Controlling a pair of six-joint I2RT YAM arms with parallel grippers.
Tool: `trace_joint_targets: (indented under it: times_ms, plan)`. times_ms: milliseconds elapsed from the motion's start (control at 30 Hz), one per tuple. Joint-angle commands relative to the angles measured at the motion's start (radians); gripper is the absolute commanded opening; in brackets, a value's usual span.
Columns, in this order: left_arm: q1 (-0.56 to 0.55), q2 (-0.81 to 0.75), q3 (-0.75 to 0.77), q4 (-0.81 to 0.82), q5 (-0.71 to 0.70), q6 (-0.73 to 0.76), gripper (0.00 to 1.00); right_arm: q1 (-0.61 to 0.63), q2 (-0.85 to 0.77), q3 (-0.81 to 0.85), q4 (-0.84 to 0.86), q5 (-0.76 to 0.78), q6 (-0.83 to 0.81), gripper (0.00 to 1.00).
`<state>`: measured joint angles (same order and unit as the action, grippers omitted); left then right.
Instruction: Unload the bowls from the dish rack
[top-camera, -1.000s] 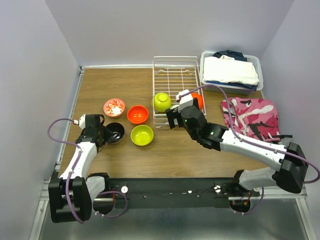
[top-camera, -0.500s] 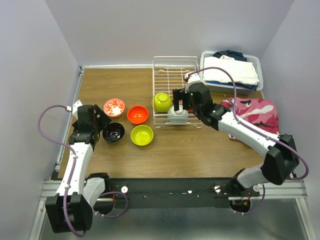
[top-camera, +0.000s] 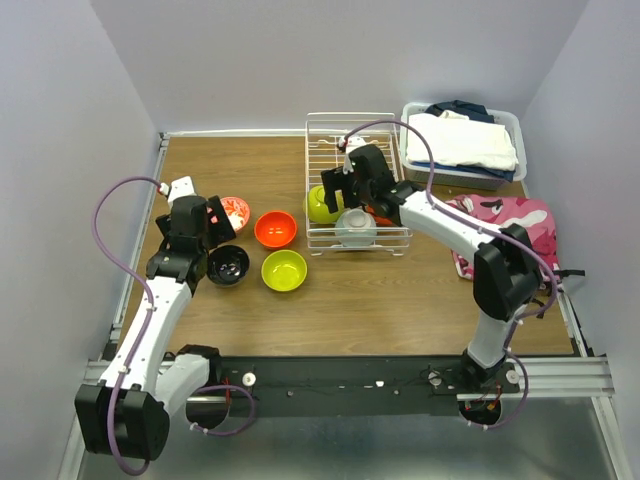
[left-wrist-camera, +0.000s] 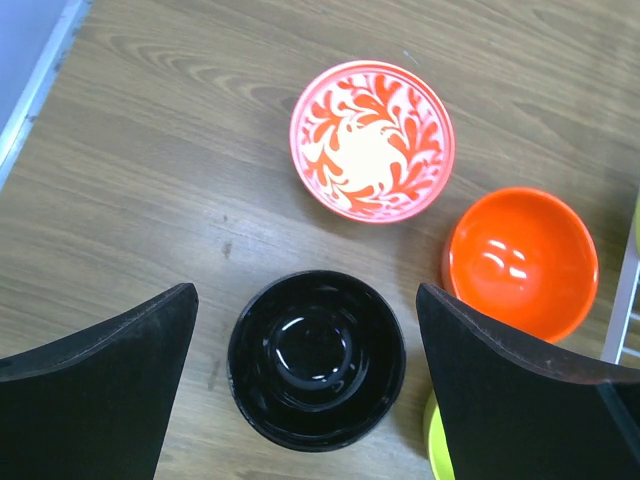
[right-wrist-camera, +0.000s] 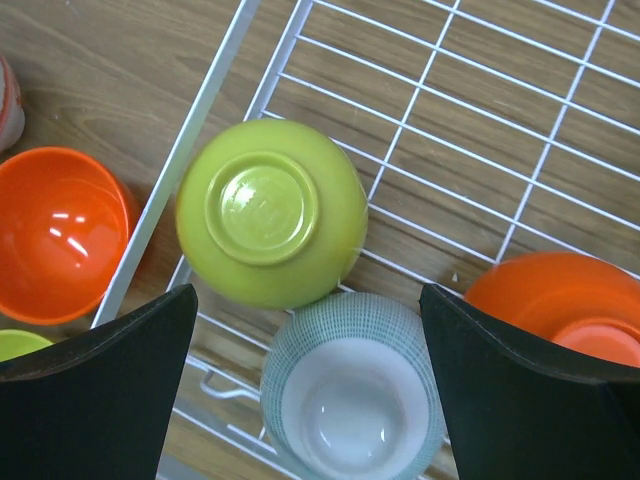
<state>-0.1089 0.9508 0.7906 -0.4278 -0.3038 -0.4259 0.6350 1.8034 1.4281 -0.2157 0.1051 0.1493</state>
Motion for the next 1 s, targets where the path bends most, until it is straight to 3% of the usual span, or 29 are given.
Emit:
trace_joint_targets:
  times_ms: [0, 333, 567, 800, 967]
  plan:
    - [-0.044, 0.000, -0.002, -0.002, -0.049, 0.038, 0.99, -0.015, 0.095, 0.089, -0.040, -0.051, 0.013, 1.00]
    - [-0.067, -0.014, -0.005, -0.006, -0.064, 0.045, 0.99, -0.049, 0.212, 0.178, -0.074, -0.041, -0.005, 1.00]
    - [-0.077, -0.020, -0.008, -0.005, -0.063, 0.045, 0.99, -0.113, 0.226, 0.201, -0.077, 0.059, -0.027, 0.99]
    - [-0.077, -0.020, -0.010, -0.003, -0.052, 0.047, 0.99, -0.109, 0.162, 0.207, -0.105, 0.030, -0.140, 0.98]
    - [-0.078, -0.023, -0.011, -0.002, -0.049, 0.047, 0.99, -0.063, 0.142, 0.206, -0.112, 0.056, -0.336, 0.98]
